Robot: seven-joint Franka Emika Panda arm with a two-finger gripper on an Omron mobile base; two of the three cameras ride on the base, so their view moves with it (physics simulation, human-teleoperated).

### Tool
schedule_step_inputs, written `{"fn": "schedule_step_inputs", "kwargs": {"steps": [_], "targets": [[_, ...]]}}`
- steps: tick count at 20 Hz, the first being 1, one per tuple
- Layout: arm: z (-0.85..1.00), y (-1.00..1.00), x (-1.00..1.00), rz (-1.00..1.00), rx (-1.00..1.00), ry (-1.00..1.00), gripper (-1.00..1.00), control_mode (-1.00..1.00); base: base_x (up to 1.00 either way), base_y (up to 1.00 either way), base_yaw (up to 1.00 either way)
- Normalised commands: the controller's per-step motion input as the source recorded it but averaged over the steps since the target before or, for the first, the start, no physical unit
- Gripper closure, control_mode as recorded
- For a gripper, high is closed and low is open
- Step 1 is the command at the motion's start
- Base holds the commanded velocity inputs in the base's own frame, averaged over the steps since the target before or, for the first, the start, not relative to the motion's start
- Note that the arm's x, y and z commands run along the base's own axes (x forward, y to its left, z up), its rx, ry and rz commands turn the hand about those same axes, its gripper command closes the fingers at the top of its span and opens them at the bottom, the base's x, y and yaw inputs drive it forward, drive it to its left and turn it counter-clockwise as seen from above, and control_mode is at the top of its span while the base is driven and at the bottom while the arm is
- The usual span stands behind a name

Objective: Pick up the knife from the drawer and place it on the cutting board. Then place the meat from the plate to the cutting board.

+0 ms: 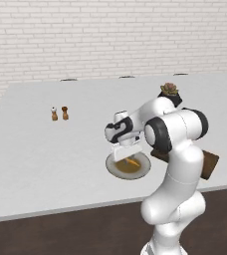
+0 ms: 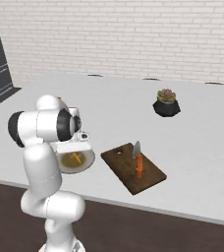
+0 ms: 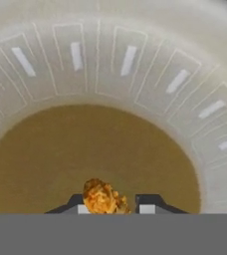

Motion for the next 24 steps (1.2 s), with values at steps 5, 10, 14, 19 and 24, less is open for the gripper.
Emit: {"fn": "schedule_step_inputs", "kwargs": {"steps": [5,10,14,19,24], "targets": [[-0.16,-0.27,-0.1,0.03,0.09,-0.11,1.0,-1.0,0.0,0.0,0.0],[0.72,-0.23,-0.18,0.0,0.02,-0.15,1.0,-1.0,0.0,0.0,0.0],[0.98,-0.42,-0.08,0.01,0.0,-0.12,1.0,-1.0,0.0,0.0,0.0],[0.31,-0.74,0.0,0.0,0.0,0.0,1.0,-1.0,0.0,0.0,0.0],[0.0,-0.96,-0.01,0.0,0.0,0.01,1.0,-1.0,0.0,0.0,0.0]]}}
